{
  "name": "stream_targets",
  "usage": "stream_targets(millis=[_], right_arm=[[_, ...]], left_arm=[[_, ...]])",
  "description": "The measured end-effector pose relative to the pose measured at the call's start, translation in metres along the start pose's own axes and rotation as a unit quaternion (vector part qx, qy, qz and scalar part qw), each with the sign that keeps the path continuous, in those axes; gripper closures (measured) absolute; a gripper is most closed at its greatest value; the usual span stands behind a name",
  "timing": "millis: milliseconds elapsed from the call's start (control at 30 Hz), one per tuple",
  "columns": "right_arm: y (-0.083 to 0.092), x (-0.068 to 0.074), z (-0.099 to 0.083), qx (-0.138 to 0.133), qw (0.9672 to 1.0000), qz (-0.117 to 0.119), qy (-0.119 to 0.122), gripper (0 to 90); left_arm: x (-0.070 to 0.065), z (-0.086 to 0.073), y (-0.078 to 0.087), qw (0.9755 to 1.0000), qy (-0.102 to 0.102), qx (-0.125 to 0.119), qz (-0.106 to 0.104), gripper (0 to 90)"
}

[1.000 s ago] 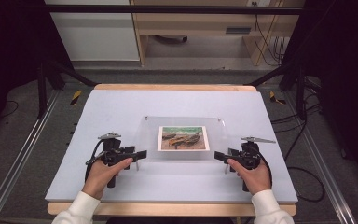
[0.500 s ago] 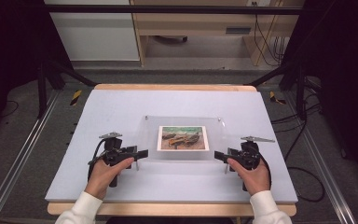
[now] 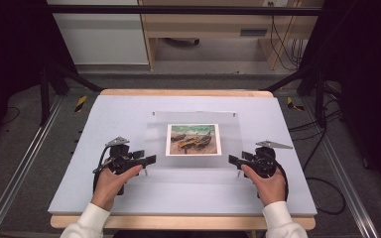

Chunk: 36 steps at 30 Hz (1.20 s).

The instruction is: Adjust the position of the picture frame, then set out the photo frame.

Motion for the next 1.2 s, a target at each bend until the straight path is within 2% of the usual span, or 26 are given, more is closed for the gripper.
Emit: stream_targets(millis=[67, 467, 733, 1200], right_arm=[[-0.001, -0.001, 0.004, -0.009, 1.0, -0.004, 0.001, 35.6], [-0.006, -0.001, 0.003, -0.012, 0.9997, -0.012, 0.015, 37.5], [-0.006, -0.002, 0.003, -0.015, 0.9998, -0.01, 0.012, 37.6], [-0.016, -0.013, 0.012, -0.024, 0.9995, -0.012, 0.015, 37.9]], left_arm=[[0.002, 0.002, -0.001, 0.9999, -0.002, -0.016, 0.002, 33.1], [0.002, 0.002, 0.001, 0.9988, -0.026, -0.035, 0.019, 37.0], [0.003, 0.003, -0.001, 0.9989, -0.023, -0.037, 0.016, 37.7], [0.009, 0.014, -0.012, 0.9985, -0.028, -0.043, 0.018, 37.7]])
Point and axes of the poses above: each handheld gripper's, and its own axes: y roughly backward along the jaws, z roughly out of its top, x roughly to its left, the point moved 2 cm from there along -y, roughly forward along the jaws, and after that the axes turned 4 degrees about y, right-handed, at the moved point
